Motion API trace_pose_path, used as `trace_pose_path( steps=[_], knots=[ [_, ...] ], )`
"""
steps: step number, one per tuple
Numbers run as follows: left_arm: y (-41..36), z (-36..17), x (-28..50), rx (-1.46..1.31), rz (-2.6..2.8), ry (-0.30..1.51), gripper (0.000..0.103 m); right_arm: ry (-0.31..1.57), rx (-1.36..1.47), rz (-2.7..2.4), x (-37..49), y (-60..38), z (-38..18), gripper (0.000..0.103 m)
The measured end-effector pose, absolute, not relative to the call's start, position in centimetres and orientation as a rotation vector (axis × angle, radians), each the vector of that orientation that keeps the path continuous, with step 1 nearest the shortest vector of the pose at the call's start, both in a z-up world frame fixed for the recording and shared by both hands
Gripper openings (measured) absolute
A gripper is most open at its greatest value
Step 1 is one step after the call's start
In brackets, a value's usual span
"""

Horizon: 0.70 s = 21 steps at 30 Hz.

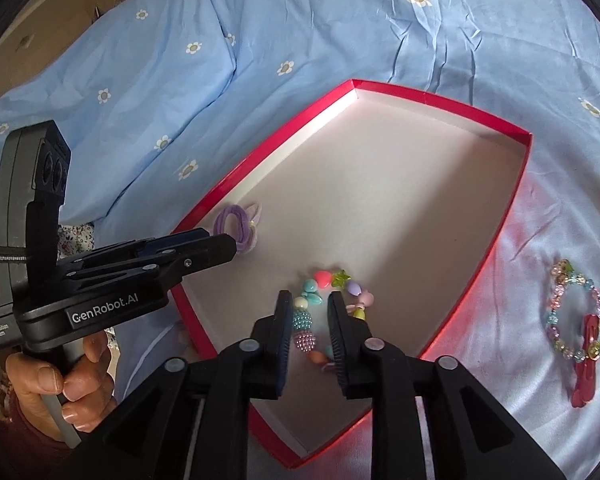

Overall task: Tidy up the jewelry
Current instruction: 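Carry both items into the red box and open both tools, then grasp the crystal bead bracelet with left tool while right tool grasps green hair tie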

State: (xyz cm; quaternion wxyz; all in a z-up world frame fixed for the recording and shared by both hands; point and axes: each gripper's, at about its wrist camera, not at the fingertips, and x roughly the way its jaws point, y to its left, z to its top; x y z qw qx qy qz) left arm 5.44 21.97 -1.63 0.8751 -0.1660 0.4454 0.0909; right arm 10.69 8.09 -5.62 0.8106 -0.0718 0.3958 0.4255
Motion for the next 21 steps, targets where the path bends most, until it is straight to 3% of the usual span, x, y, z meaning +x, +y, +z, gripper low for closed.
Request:
trace_pose_path(
  steps=[7,21],
  knots=[
    [20.5,-0.5,5.4,-0.333,0.169,0.91,0.043,0.777,-0.076,0.875,9.8,3.9,-3.3,0.043],
    [12.5,0.9,7.3,-0.25,-0.016,0.919,0.043,0.736,0.032,0.693,9.9,-6.5,-2.2,0.044]
  ],
)
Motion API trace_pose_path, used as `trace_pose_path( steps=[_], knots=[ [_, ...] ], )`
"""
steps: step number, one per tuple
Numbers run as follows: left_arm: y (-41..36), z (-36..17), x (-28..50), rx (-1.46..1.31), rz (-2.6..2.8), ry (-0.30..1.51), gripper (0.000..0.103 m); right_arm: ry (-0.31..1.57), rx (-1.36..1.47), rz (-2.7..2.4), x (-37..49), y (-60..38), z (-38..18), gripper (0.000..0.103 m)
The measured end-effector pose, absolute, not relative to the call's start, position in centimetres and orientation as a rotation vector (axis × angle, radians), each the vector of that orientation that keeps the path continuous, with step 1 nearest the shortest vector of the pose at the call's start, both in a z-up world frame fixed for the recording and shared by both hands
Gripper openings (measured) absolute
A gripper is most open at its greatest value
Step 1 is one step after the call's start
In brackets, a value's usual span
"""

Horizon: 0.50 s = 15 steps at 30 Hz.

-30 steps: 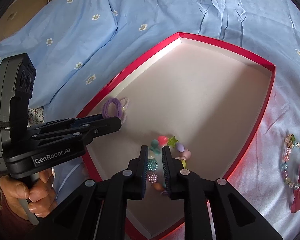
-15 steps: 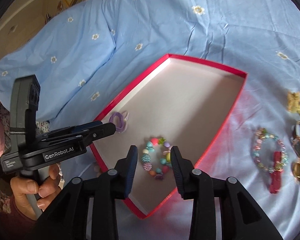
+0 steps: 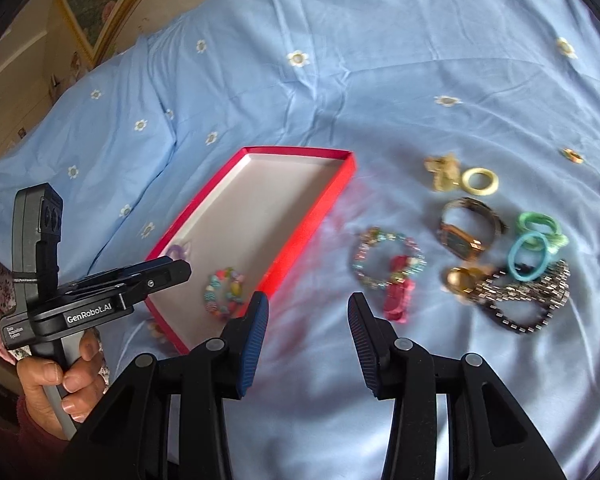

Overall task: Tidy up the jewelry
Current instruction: 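Grasp the crystal bead bracelet with left tool while right tool grasps green hair tie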

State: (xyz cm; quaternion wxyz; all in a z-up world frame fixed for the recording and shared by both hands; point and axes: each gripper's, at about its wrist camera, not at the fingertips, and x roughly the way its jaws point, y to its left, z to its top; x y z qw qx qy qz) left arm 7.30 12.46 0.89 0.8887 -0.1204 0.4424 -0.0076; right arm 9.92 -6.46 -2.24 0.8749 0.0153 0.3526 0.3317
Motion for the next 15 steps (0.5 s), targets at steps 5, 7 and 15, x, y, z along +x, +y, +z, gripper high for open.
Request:
trace_pose_path(
  steps=[5,7,15],
  knots=[
    [10.1,0.6,8.2,-0.214,-0.054,0.939,0.043,0.727,0.062,0.633,9.7,-9.8,-2.4,0.043],
    [9.2,0.4,8.8,-0.202,-0.063,0.95,0.043,0.725,0.076,0.609,9.8,-11.0,-2.6,0.043],
    [6.5,0.1,10.9,-0.154,-0.096,0.972,0.043,0.711,0.125,0.529,10.4,-15.6,-2.8,0.043]
  ],
)
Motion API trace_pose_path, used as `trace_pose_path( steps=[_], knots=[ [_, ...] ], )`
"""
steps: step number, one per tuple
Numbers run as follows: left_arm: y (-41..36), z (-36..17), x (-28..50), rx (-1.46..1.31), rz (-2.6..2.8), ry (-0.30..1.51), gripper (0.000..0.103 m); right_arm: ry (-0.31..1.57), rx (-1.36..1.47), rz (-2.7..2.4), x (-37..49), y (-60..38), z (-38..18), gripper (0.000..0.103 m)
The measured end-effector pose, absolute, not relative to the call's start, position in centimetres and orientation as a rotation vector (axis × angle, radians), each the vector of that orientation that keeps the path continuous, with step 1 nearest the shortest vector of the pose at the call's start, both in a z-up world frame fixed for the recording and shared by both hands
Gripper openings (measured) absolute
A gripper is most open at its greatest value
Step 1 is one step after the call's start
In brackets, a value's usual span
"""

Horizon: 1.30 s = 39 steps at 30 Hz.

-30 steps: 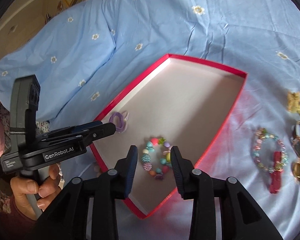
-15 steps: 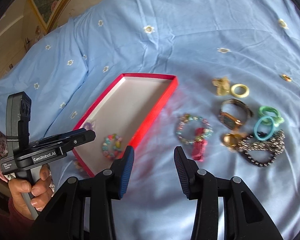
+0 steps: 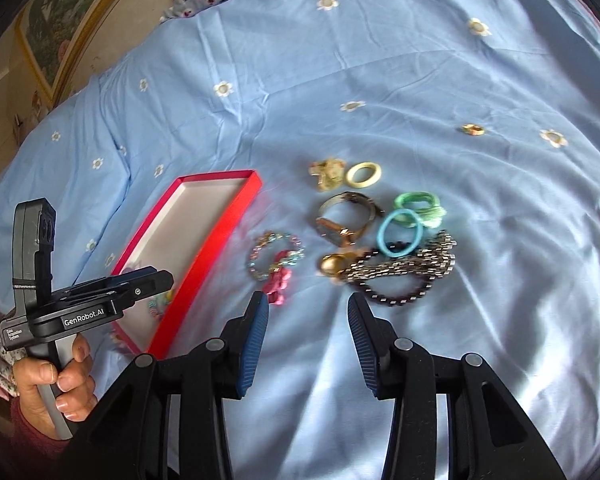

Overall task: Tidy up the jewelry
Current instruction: 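Grasp the crystal bead bracelet with left tool while right tool grasps green hair tie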

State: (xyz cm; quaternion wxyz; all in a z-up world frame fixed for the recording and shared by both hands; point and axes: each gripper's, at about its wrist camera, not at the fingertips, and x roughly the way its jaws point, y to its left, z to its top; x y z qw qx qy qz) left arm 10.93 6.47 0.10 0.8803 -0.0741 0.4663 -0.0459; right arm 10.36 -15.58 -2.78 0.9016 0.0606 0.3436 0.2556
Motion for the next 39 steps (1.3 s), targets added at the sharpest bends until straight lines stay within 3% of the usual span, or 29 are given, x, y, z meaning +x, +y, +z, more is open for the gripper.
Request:
trace_pose_path(
  steps=[27,33,35,37,39],
  knots=[
    [2.7,-3.7,19.4,-0.037,-0.12,1.087,0.043,0.695,0.156,0.352,18.5,-19.9,-2.6,0.041],
    [2.1,-5.0,20.3,-0.017,-0.132,1.117,0.043,0.753,0.155,0.331,21.9,-19.7,-3.7,0.034],
    [1.9,-5.1,20.3,-0.004,-0.138,1.111,0.043,0.787,0.155,0.336,22.9,-19.4,-4.5,0.022],
    [1.8,-5.2,20.4,-0.002,-0.151,1.108,0.026,0.799,0.156,0.349,23.1,-19.1,-5.1,0.012],
    [1.5,-5.2,20.4,0.012,-0.169,1.101,0.009,0.785,0.134,0.345,22.8,-18.9,-5.1,0.009]
  ],
)
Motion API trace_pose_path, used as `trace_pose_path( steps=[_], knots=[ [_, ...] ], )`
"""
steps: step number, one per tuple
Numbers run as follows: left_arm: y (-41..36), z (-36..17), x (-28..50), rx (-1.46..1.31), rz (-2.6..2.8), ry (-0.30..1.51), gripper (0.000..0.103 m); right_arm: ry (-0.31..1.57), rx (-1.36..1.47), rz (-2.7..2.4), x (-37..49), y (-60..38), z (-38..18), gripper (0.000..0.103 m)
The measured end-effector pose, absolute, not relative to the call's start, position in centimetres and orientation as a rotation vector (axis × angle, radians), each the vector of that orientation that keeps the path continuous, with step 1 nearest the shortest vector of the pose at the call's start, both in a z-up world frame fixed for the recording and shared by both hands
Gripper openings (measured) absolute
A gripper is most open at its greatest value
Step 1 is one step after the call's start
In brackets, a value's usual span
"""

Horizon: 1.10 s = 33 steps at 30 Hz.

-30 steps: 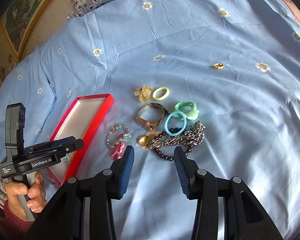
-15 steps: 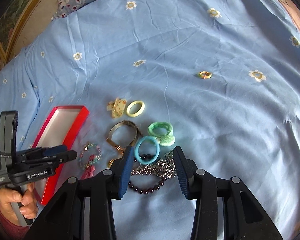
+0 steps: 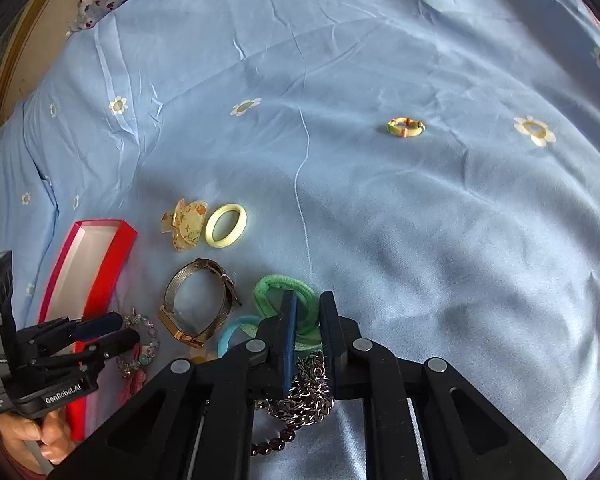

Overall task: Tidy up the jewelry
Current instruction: 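Grasp the crystal bead bracelet with left tool while right tool grasps green hair tie, then carry both items into the red box and open both tools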

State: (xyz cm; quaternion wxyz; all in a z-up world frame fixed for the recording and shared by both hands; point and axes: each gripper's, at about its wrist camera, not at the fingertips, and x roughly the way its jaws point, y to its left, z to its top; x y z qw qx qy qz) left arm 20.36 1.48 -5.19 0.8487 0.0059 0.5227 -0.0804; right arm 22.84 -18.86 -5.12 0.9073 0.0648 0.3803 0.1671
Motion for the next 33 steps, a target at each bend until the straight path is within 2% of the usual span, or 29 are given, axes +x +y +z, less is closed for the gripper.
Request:
trace_pose_path(
  steps=[6,13,27,29,31,33],
  knots=[
    [0.4,-4.4,19.9,0.048,-0.198,1.057,0.007,0.721,0.14,0.348,21.5,-19.2,-3.8,0.006],
    [1.5,-0.7,18.6,-0.022,-0.216,0.971,0.007,0.643,0.178,0.364,19.3,-20.0,-1.4,0.006],
    [4.2,4.3,14.8,-0.098,-0.206,0.861,0.007,0.62,0.155,0.458,16.1,-17.6,0.0,0.006],
    [4.6,4.4,14.5,-0.11,-0.201,0.859,0.007,0.63,0.085,0.419,15.9,-16.7,-0.3,0.006],
    [4.9,4.5,14.3,-0.115,-0.192,0.855,0.007,0.605,-0.148,0.235,15.6,-14.9,-1.1,0.006],
    [5.2,4.5,14.0,-0.12,-0.189,0.853,0.007,0.665,0.023,0.375,16.2,-16.2,-1.6,0.006]
  ],
)
